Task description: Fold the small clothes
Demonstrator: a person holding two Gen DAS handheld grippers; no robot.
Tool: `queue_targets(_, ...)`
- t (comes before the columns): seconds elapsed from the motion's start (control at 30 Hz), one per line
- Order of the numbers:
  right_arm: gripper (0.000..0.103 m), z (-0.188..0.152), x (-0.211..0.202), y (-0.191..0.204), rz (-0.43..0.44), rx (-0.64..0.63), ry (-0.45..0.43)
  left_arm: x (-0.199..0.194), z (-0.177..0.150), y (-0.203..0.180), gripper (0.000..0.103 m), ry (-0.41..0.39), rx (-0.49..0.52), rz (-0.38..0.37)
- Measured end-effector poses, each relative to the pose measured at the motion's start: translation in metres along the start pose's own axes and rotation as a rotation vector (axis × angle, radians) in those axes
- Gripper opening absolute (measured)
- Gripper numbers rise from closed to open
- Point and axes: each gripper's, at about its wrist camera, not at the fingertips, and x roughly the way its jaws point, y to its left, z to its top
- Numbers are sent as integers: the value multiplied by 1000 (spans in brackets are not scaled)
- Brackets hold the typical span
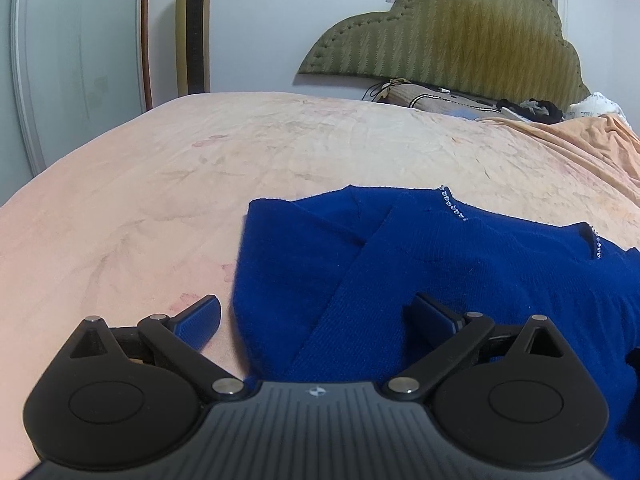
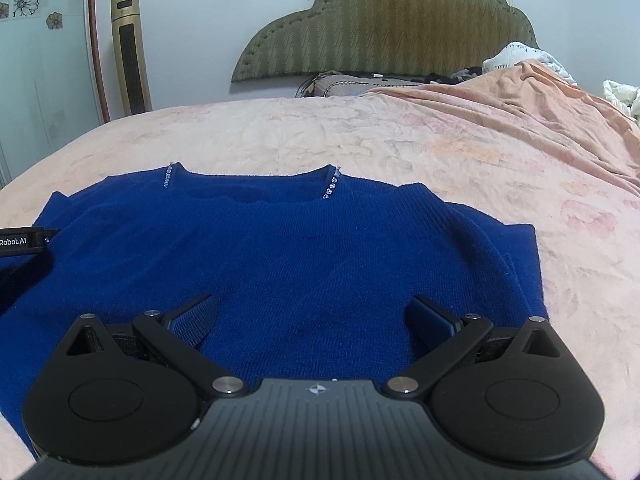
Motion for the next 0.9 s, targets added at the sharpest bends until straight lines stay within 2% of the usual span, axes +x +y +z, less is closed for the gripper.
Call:
queue_targets(0.5, 103, 0, 1, 1, 0, 1, -2, -4, -2, 4, 102, -14, -2, -38)
queue_targets(0.67, 103, 0, 1, 1, 2, 4, -1, -12, 0, -13, 102, -46, 148, 18)
queue_targets(0.77, 103, 0, 2, 2, 0, 1, -1, -19, -6, -29, 102, -99, 255, 88)
queue_targets(0.9, 103, 1, 3, 5, -12, -13, 7, -23, -10, -38, 102, -123, 310, 122)
